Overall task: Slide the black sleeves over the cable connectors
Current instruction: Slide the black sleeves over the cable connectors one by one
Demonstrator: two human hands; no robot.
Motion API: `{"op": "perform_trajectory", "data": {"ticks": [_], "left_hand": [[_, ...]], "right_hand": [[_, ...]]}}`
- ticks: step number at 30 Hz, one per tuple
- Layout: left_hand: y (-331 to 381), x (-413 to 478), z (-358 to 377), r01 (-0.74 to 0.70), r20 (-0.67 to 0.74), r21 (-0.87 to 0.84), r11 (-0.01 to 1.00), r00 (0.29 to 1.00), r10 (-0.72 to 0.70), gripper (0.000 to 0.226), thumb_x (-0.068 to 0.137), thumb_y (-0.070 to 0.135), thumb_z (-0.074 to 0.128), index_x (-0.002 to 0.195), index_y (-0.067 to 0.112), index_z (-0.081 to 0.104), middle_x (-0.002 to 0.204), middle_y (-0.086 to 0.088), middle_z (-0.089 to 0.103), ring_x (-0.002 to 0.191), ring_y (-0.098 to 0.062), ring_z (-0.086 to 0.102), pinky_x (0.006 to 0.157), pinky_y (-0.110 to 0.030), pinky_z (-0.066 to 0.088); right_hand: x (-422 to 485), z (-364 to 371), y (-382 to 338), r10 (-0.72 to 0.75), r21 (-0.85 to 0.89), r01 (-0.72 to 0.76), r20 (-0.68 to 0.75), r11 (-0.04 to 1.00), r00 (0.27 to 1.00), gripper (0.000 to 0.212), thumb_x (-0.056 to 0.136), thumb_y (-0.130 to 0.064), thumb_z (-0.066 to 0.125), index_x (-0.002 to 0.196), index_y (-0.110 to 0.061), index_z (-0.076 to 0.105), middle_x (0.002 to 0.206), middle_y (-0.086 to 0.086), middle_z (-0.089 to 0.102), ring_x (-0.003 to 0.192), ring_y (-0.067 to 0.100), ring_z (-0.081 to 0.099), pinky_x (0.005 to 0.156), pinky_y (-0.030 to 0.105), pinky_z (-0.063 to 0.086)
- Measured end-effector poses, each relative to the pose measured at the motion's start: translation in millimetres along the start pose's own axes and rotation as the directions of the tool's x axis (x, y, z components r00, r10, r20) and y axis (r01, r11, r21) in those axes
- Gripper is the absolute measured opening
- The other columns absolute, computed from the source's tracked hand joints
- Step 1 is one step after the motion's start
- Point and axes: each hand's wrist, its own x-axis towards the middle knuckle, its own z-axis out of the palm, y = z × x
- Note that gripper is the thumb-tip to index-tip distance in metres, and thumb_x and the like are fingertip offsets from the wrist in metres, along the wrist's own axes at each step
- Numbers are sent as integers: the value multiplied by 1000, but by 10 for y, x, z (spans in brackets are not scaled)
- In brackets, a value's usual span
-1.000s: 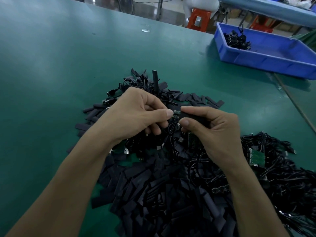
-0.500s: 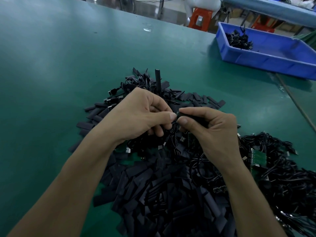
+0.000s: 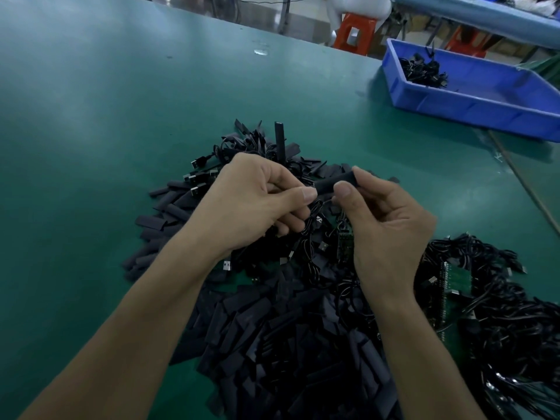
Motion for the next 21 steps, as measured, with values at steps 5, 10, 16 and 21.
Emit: {"op": "perform_trajectory", "data": {"ticks": [5, 10, 16, 21], "left_hand": [[6, -12, 121, -58, -42, -45, 997, 998, 56, 13, 90, 15, 74, 78, 12, 72, 68, -5, 75, 59, -16, 73, 54, -18, 55], [21, -23, 159, -82, -61, -83, 993, 995, 77, 10, 89, 14, 74, 79, 11, 73, 68, -5, 75, 60, -17, 74, 55, -19, 56], [21, -8, 172, -96, -80, -168, 981, 993, 84, 11, 90, 12, 73, 81, 6, 72, 71, -8, 75, 59, -18, 73, 54, -19, 55], [66, 6, 66, -208, -239, 61, 976, 947, 216, 17, 93, 26, 71, 77, 20, 71, 69, 7, 75, 58, -5, 70, 58, -14, 52]], "right_hand": [[-40, 55, -5, -20, 45, 22, -35, 999, 999, 29, 84, -15, 79, 108, -27, 71, 90, -5, 77, 84, 14, 75, 77, 20, 56], [-96, 119, -40, -20, 102, 23, -27, 995, 999, 33, 81, -21, 76, 112, -27, 67, 87, -13, 77, 83, 3, 73, 77, 14, 54], [-12, 117, -114, -62, 7, 62, 22, 998, 998, 33, 91, -15, 73, 118, -32, 65, 82, -10, 77, 77, 5, 73, 73, 15, 54], [89, -165, -110, 64, -355, 82, 380, 931, 923, 63, 86, -59, 63, 144, -43, 44, 89, -17, 75, 84, 2, 72, 76, 13, 54]]}}
